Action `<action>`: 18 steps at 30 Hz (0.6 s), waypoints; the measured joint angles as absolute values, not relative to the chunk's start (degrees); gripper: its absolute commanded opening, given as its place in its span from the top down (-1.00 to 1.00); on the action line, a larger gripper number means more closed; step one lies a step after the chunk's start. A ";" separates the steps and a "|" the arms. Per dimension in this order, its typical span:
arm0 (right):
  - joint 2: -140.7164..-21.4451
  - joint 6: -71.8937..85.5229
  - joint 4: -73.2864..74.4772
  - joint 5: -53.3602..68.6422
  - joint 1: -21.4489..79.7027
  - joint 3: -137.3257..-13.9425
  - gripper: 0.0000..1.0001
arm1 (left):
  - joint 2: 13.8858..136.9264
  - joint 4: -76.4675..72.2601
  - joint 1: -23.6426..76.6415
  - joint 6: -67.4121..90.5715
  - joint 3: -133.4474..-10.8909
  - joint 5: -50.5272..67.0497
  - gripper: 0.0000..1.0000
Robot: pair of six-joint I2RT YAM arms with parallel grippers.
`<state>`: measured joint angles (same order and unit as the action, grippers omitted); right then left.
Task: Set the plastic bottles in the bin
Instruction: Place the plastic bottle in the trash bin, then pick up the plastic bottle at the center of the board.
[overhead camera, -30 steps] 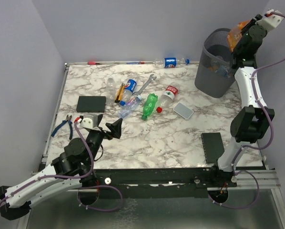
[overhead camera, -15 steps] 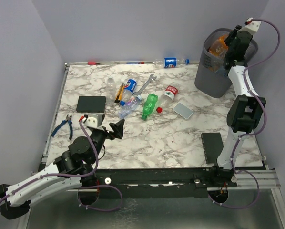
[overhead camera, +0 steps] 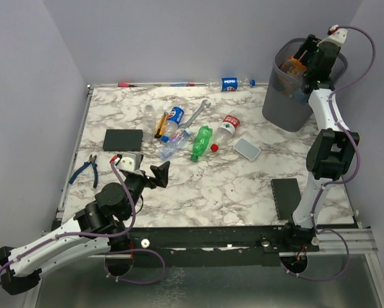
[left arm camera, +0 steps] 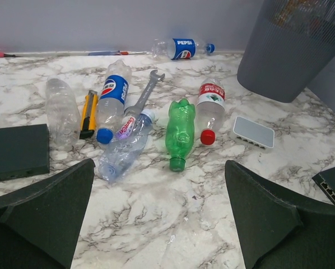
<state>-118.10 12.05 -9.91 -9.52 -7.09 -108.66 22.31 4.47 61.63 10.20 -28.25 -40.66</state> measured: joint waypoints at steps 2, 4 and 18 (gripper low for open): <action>-117.64 13.15 -9.69 -9.54 -7.09 -110.28 -0.48 | 22.31 4.47 61.63 10.26 -28.25 -40.42 -0.98; -116.79 14.61 -9.65 -9.52 -7.11 -111.81 -0.47 | 22.31 4.47 61.63 10.28 -28.25 -40.25 -0.98; -107.09 32.97 5.17 -9.54 -12.40 -121.80 -0.43 | 22.28 5.34 61.63 11.27 -28.25 -38.81 -0.98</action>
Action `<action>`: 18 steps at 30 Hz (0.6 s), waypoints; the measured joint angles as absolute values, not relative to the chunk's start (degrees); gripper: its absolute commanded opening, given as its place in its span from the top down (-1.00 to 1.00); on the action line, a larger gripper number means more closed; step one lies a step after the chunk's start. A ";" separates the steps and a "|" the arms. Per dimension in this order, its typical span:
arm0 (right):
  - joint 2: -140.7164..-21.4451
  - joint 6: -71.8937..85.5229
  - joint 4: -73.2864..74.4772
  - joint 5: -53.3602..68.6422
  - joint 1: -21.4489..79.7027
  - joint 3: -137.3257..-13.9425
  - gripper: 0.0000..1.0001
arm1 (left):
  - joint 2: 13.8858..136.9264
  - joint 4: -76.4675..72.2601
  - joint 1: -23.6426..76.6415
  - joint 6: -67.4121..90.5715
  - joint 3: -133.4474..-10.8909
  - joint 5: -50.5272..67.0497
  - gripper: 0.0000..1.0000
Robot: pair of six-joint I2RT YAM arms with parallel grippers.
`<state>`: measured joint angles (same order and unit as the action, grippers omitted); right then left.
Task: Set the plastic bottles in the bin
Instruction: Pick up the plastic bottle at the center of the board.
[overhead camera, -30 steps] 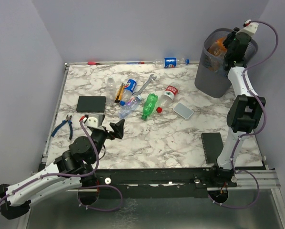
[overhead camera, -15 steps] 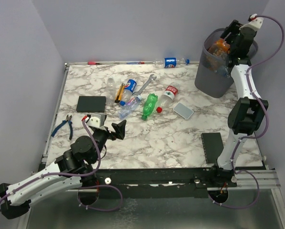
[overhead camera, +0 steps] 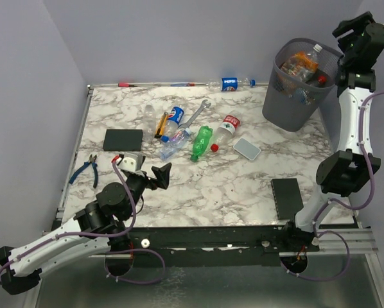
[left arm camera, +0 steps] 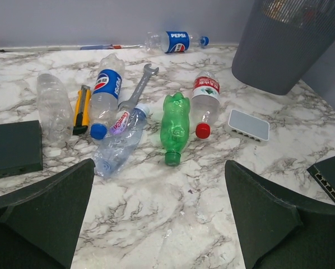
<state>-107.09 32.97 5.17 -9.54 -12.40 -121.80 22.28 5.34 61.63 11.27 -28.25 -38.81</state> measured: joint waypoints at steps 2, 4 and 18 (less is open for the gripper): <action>-105.89 34.52 6.94 -9.26 -14.11 -117.49 -0.40 | 22.33 5.78 61.63 11.40 -28.25 -38.74 -0.98; -106.83 34.76 9.19 -8.62 -15.40 -116.27 -0.38 | 22.55 5.85 61.63 11.53 -28.25 -38.54 -0.98; -96.75 40.18 2.11 -0.14 -4.60 -103.98 -0.36 | 32.29 6.20 61.63 13.32 -28.38 -41.54 -0.98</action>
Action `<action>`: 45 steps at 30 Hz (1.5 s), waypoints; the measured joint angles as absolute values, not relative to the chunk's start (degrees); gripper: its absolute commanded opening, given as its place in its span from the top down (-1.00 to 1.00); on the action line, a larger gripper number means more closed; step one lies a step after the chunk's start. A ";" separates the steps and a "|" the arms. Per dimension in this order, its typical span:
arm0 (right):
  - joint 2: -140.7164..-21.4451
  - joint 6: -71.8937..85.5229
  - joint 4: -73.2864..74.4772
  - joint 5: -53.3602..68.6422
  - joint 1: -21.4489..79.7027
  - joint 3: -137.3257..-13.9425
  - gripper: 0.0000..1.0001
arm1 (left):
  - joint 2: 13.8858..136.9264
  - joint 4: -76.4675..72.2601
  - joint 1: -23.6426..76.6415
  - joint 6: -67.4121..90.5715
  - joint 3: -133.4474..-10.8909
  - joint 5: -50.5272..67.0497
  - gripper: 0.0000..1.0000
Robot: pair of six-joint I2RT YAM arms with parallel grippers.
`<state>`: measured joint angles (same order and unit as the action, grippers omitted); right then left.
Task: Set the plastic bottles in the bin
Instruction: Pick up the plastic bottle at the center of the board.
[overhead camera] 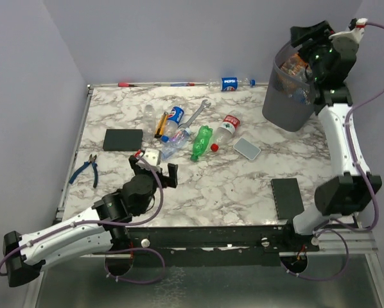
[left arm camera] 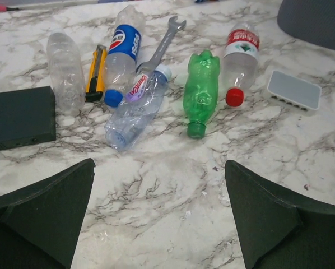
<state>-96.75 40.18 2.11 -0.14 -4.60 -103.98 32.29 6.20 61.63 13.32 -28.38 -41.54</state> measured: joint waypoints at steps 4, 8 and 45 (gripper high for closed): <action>-82.30 41.15 -5.02 1.02 7.20 -90.98 -0.36 | 41.78 8.29 61.25 16.95 -31.46 -44.29 -0.98; -68.75 41.39 -10.17 1.76 18.50 -71.92 -0.36 | 52.60 10.59 59.44 20.10 -37.71 -43.00 -0.98; -10.41 55.48 31.29 -8.45 26.92 -23.68 -0.36 | 114.78 17.98 49.23 6.37 -88.29 -14.46 -0.53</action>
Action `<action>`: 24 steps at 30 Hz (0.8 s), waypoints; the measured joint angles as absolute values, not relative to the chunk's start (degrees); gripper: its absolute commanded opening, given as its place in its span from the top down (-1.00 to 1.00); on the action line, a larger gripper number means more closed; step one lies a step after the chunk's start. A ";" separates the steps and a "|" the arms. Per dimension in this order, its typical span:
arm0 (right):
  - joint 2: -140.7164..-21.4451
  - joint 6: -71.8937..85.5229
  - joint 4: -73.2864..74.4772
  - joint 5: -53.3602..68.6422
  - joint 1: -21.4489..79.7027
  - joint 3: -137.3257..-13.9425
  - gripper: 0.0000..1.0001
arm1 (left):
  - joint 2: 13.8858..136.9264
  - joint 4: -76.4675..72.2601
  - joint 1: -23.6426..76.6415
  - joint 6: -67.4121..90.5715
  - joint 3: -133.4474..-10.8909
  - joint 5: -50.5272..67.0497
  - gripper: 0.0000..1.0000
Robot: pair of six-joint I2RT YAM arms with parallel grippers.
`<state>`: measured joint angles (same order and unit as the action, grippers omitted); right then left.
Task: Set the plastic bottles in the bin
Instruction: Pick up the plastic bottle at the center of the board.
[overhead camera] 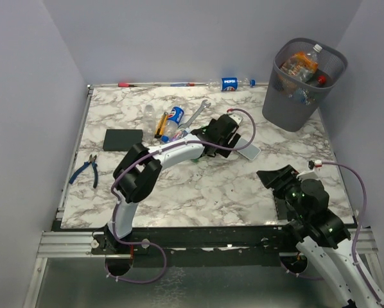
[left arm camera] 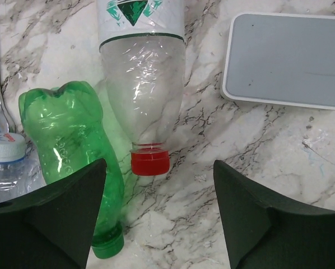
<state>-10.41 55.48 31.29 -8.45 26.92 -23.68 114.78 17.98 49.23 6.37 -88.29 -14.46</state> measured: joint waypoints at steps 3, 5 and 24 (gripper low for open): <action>-10.11 55.46 33.23 -8.86 26.92 -24.99 -0.36 | 117.54 19.68 49.23 4.60 -90.72 -15.42 -0.47; -10.07 55.44 33.71 -9.17 26.92 -25.76 -0.36 | 118.96 20.12 49.23 3.90 -91.61 -16.29 -0.45; -9.26 55.46 37.47 -10.04 26.92 -27.99 -0.38 | 125.05 19.77 48.82 3.33 -92.73 -17.67 0.64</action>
<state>-9.26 55.46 37.47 -10.04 26.92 -27.99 125.05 19.77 48.82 3.33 -92.73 -17.67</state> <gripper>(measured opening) 0.679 0.340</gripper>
